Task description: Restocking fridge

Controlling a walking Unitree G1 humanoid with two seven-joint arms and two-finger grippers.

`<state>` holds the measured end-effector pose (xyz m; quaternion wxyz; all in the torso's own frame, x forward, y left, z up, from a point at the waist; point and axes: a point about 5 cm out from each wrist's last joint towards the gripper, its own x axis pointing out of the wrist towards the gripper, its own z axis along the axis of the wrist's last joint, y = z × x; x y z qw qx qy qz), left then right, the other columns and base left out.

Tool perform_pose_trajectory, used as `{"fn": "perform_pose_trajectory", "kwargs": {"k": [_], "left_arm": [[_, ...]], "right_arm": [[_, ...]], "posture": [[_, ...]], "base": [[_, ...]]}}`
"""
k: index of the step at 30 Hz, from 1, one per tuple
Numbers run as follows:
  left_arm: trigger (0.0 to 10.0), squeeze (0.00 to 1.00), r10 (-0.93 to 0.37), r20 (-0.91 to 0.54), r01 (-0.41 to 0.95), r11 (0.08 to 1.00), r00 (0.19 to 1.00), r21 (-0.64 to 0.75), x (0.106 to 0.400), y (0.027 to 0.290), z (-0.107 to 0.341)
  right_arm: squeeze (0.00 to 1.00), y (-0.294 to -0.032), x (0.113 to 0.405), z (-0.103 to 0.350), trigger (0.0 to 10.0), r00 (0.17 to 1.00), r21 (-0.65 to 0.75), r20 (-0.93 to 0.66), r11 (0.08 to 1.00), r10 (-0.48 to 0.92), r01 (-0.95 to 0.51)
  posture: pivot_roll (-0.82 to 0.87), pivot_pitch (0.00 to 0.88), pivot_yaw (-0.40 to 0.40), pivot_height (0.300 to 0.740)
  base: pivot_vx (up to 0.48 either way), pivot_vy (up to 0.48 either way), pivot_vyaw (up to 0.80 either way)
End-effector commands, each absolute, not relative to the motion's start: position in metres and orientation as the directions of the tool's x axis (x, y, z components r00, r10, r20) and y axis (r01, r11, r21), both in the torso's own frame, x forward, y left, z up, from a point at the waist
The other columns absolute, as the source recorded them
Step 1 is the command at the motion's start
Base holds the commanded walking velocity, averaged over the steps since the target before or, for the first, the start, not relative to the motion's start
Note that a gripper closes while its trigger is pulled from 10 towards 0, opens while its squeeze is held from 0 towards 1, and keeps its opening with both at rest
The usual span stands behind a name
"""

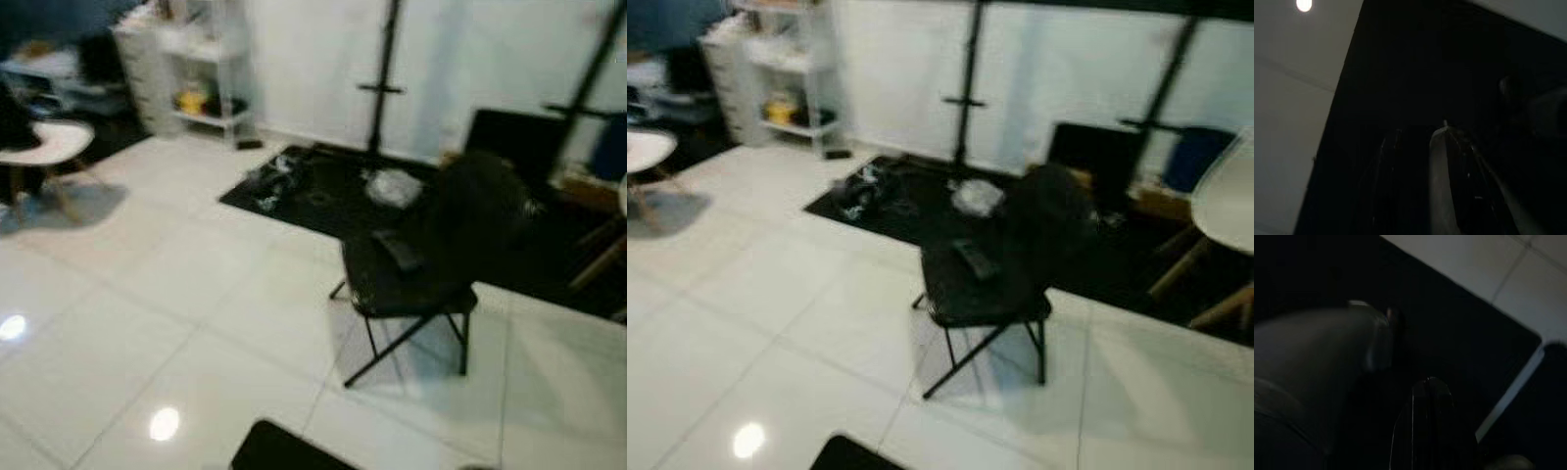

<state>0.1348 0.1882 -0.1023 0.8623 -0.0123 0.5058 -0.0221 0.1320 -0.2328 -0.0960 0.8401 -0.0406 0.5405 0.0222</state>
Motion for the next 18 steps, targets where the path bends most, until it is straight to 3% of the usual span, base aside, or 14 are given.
{"fn": "perform_pose_trajectory", "kwargs": {"k": [1,18], "left_arm": [[10.0,0.00,-0.039,-0.880,0.025,0.999,0.474,-0.030,0.129,0.192,-0.104],[10.0,0.00,-0.054,-0.878,0.039,0.998,0.476,-0.040,0.129,0.201,-0.102]], "right_arm": [[0.00,-0.233,0.136,-0.095,10.0,0.422,-0.052,-0.906,0.996,-0.013,-0.079],[0.00,-0.222,0.133,-0.098,10.0,0.420,-0.035,-0.908,0.997,-0.004,-0.067]], "posture": [[-0.05,0.014,0.009,0.740],[-0.05,0.014,0.045,0.740]], "base": [[0.000,0.000,-0.80],[0.000,0.000,-0.80]]}}
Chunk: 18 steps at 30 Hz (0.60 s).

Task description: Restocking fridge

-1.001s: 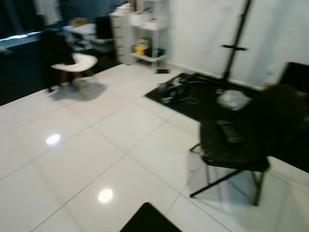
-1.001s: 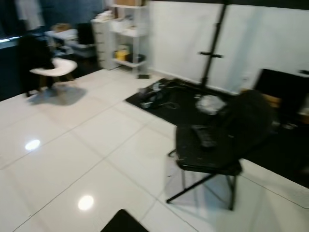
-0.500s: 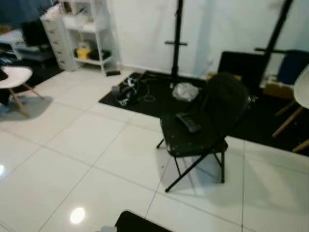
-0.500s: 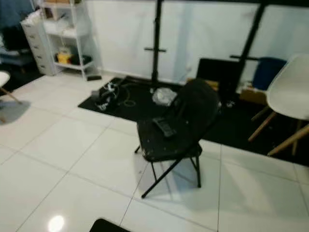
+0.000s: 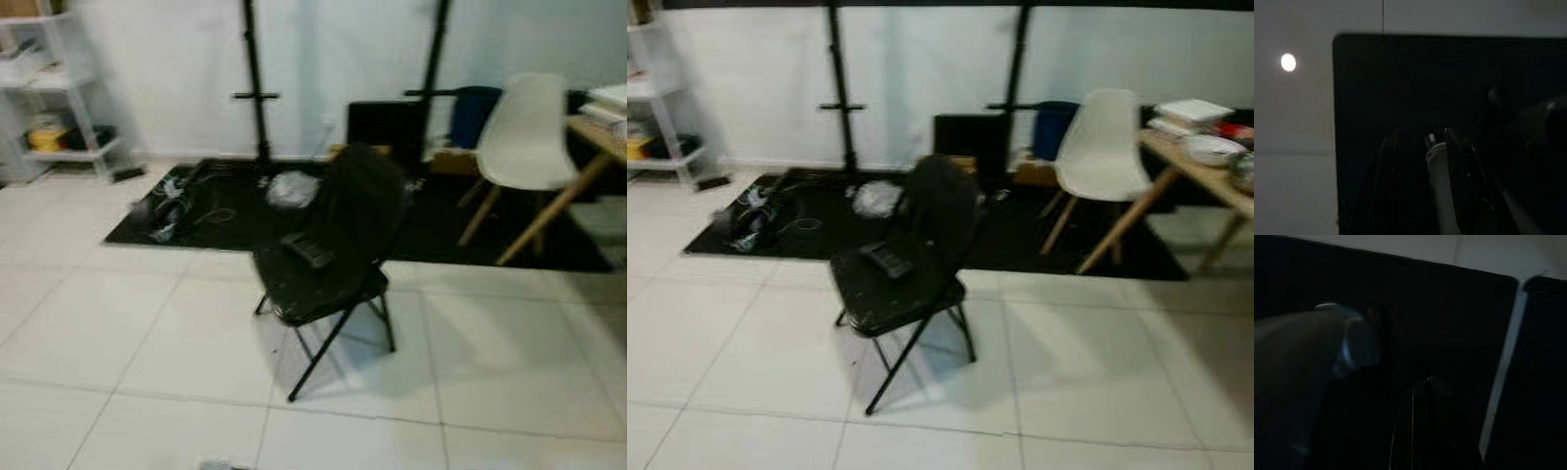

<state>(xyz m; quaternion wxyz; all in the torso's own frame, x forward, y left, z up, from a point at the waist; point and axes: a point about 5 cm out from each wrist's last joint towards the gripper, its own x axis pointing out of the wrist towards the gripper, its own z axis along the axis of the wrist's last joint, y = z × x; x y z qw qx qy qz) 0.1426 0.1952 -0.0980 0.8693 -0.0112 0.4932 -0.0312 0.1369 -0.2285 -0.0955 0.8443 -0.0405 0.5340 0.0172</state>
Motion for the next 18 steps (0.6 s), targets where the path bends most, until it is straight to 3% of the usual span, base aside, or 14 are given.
{"fn": "perform_pose_trajectory", "kwargs": {"k": [1,5,9,18], "left_arm": [[10.0,0.00,-0.051,-0.877,0.037,0.999,0.479,-0.038,0.131,0.203,-0.101],[10.0,0.00,-0.037,-0.854,-0.002,0.999,0.518,-0.044,0.144,0.205,-0.096],[10.0,0.00,-0.056,-0.861,0.052,0.998,0.505,-0.034,0.146,0.199,-0.097],[10.0,0.00,-0.043,-0.865,0.000,0.999,0.500,-0.049,0.139,0.201,-0.099]], "right_arm": [[0.00,-0.221,0.133,-0.098,10.0,0.420,-0.034,-0.908,0.997,-0.004,-0.064],[0.00,-0.224,0.136,-0.097,10.0,0.431,-0.034,-0.902,0.998,-0.007,-0.056],[0.00,-0.235,0.146,-0.091,10.0,0.470,-0.066,-0.881,0.998,-0.052,-0.014],[0.00,-0.227,0.151,-0.091,10.0,0.476,-0.052,-0.879,0.997,-0.021,-0.054]], "posture": [[-0.06,0.018,0.049,0.740],[-0.06,0.000,0.051,0.740],[-0.06,0.009,0.034,0.740],[-0.07,0.000,0.012,0.740]], "base": [[0.000,0.000,-0.80],[0.000,0.000,-0.78],[0.000,0.000,0.00],[0.000,0.000,0.00]]}}
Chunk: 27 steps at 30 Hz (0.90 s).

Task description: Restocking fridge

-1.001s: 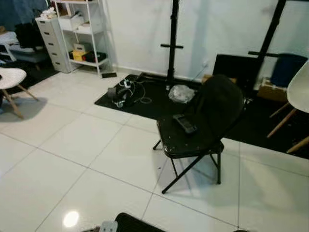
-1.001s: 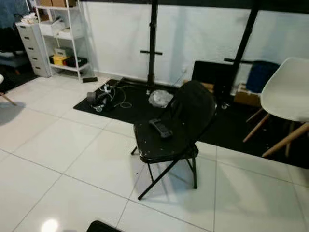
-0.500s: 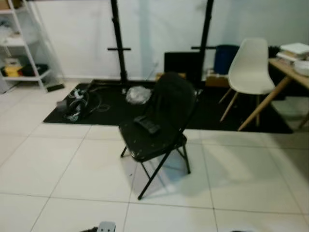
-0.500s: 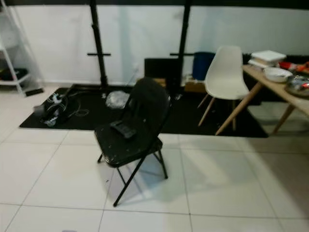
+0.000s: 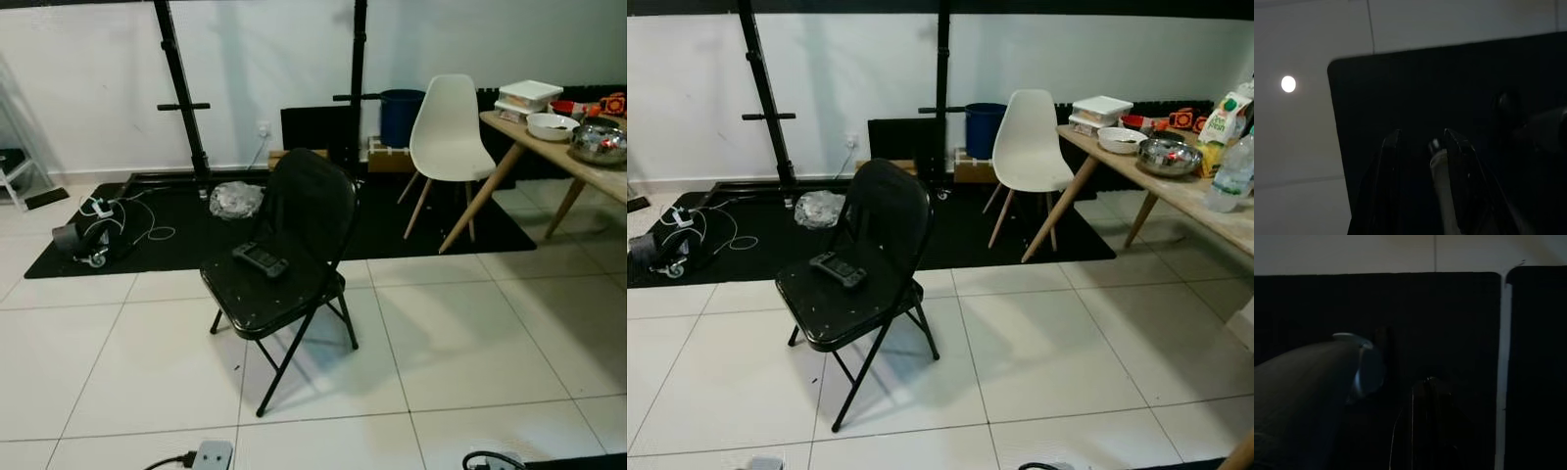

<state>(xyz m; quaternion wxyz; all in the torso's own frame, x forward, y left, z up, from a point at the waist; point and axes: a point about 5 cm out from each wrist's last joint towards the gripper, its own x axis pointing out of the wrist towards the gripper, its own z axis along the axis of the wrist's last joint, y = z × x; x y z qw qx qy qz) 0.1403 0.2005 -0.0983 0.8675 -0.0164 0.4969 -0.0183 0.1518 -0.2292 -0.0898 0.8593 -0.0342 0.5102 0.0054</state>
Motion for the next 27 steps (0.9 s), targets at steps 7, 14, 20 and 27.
{"fn": "perform_pose_trajectory", "kwargs": {"k": [7,14,20,27], "left_arm": [[10.0,0.00,-0.050,-0.878,-0.033,0.997,0.477,-0.075,0.129,0.193,-0.103],[10.0,0.00,-0.066,-0.861,0.017,0.998,0.505,-0.067,0.146,0.194,-0.098],[10.0,0.00,-0.044,-0.857,-0.019,0.998,0.514,-0.063,0.147,0.201,-0.096],[10.0,0.00,-0.053,-0.871,-0.032,0.996,0.489,-0.078,0.136,0.193,-0.102]], "right_arm": [[0.00,-0.228,0.146,-0.092,10.0,0.460,-0.062,-0.887,0.996,-0.027,-0.061],[0.00,-0.228,0.150,-0.091,10.0,0.464,-0.062,-0.885,0.996,-0.029,-0.057],[0.00,-0.225,0.150,-0.092,10.0,0.461,-0.059,-0.887,0.996,-0.024,-0.062],[0.00,-0.224,0.145,-0.094,10.0,0.447,-0.063,-0.894,0.995,-0.024,-0.074]], "posture": [[-0.07,0.000,0.024,0.740],[-0.06,0.000,0.015,0.740],[-0.06,0.000,0.021,0.740],[-0.06,0.000,0.010,0.740]], "base": [[0.000,0.000,0.00],[0.000,0.000,0.00],[0.000,0.000,-0.40],[0.000,0.000,-0.25]]}}
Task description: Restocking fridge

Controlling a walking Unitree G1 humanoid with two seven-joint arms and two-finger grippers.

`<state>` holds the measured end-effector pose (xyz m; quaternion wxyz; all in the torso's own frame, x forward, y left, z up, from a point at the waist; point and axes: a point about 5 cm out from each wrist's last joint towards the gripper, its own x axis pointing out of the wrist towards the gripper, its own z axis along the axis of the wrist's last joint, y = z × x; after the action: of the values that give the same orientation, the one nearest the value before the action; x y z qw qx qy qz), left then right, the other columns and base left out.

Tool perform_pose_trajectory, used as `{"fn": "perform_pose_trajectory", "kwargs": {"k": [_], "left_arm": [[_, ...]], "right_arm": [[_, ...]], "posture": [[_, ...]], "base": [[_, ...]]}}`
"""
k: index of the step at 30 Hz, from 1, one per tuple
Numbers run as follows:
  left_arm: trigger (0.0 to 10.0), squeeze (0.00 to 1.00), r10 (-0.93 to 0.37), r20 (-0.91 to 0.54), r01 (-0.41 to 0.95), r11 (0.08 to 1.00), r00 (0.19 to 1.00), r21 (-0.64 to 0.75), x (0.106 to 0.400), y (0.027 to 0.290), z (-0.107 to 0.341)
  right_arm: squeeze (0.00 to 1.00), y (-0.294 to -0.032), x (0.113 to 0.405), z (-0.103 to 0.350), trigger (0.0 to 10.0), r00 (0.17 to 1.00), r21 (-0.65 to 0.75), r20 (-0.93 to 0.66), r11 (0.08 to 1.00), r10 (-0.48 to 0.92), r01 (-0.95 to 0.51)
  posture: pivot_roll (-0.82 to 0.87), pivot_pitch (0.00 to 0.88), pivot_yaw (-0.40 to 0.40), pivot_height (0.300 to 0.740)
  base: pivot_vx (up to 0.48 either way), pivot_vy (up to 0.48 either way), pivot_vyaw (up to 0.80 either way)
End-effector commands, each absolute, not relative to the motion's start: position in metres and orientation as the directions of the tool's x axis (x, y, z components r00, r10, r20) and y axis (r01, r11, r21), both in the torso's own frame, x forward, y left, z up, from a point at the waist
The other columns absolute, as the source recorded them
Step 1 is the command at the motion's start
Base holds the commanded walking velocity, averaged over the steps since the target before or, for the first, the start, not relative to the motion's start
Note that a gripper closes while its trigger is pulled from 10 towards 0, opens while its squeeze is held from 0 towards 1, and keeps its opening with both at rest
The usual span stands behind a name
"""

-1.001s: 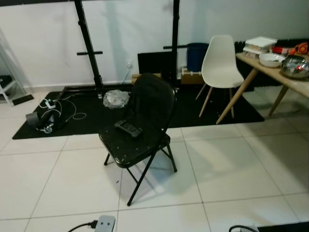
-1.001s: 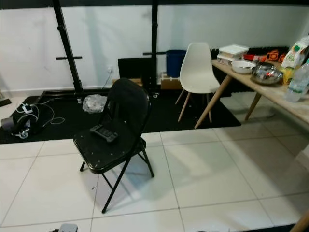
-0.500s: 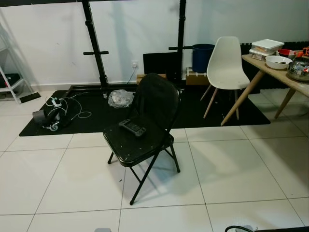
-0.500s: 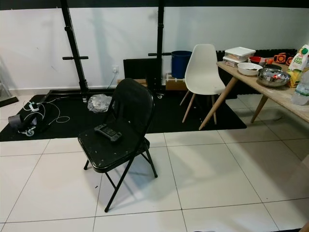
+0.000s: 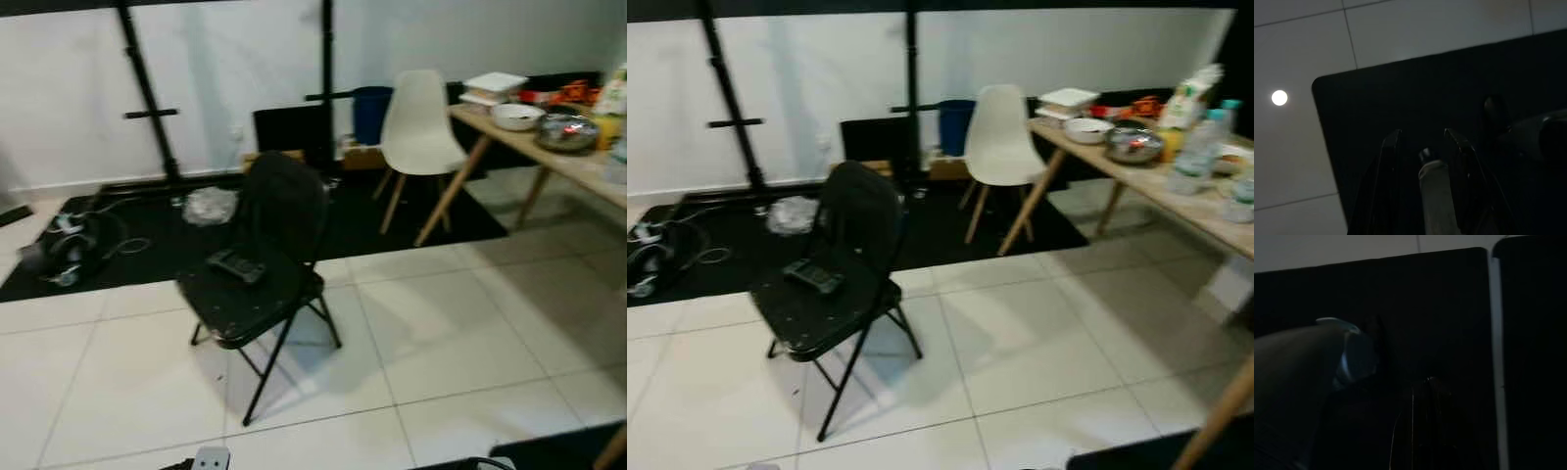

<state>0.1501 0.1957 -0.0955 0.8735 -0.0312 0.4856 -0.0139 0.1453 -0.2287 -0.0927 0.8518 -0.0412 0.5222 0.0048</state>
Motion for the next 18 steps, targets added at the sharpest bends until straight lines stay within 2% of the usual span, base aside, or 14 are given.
{"fn": "perform_pose_trajectory", "kwargs": {"k": [1,18], "left_arm": [[10.0,0.00,-0.053,-0.871,-0.032,0.996,0.489,-0.078,0.1355,0.1927,-0.1015],[10.0,0.00,-0.067,-0.871,-0.022,0.996,0.487,-0.088,0.1357,0.1871,-0.1022]], "right_arm": [[0.00,-0.2235,0.1445,-0.0942,10.0,0.447,-0.063,-0.894,0.995,-0.024,-0.074],[0.00,-0.2203,0.1486,-0.0932,10.0,0.461,-0.051,-0.887,0.997,-0.015,-0.066]], "posture": [[-0.06,0.000,0.010,0.740],[-0.06,0.000,0.009,0.740]], "base": [[0.000,0.000,0.00],[0.000,0.000,0.00]]}}
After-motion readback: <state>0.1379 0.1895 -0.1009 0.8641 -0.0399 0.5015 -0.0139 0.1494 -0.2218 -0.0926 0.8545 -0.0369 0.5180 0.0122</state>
